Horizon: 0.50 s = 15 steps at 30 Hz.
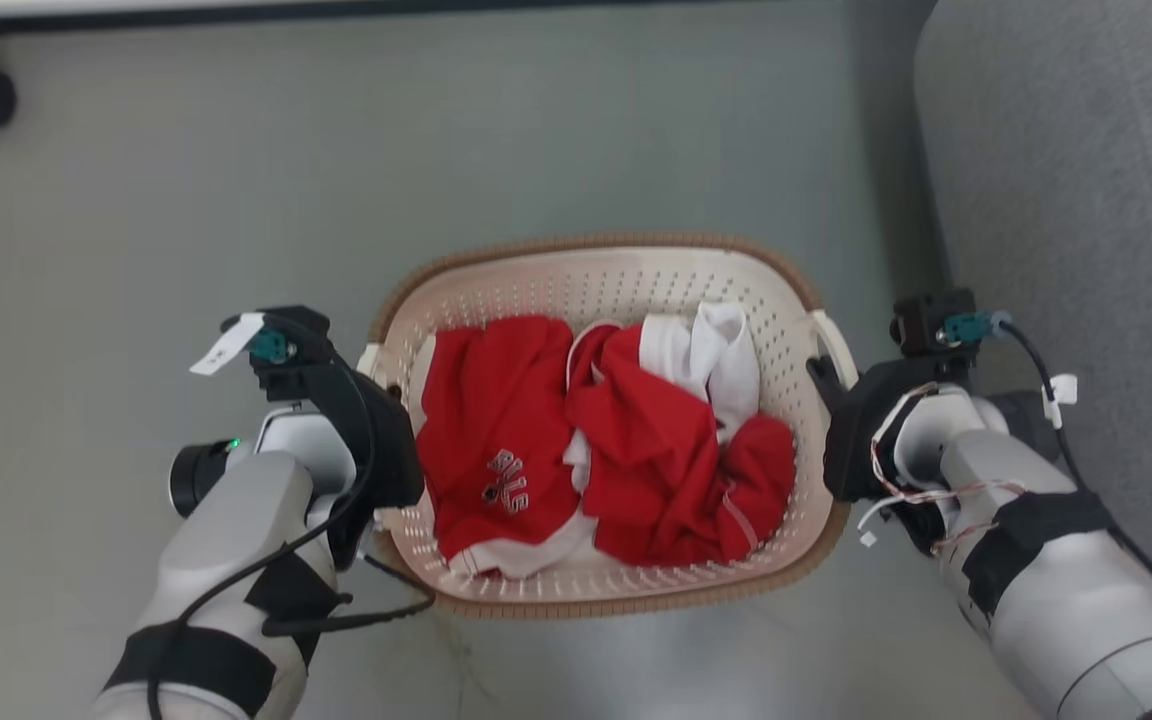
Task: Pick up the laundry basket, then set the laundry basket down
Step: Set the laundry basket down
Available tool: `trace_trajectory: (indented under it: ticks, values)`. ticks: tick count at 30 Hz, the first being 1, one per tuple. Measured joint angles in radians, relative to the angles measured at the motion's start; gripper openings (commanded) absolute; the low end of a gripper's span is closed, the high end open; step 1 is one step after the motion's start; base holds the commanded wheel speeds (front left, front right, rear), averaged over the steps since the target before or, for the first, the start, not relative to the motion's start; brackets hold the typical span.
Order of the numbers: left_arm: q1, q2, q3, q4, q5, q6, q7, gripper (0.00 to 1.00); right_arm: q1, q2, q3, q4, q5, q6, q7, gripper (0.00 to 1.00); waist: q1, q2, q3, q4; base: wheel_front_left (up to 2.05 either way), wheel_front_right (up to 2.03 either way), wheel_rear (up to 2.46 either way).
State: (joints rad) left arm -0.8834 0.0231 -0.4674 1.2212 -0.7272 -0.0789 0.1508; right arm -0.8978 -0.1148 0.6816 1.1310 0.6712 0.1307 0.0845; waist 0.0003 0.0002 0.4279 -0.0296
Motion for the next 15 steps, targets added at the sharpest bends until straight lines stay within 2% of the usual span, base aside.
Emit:
trace_trajectory:
  ticks: [15]
  values:
    - [-0.074,0.007,-0.026,-0.033,0.009,0.02,-0.086,0.0,-0.083,-0.015,0.02,-0.012,-0.031,-0.007,-0.098,0.0,-0.0001,-0.0001,0.212,0.009,0.0,0.0,0.0]
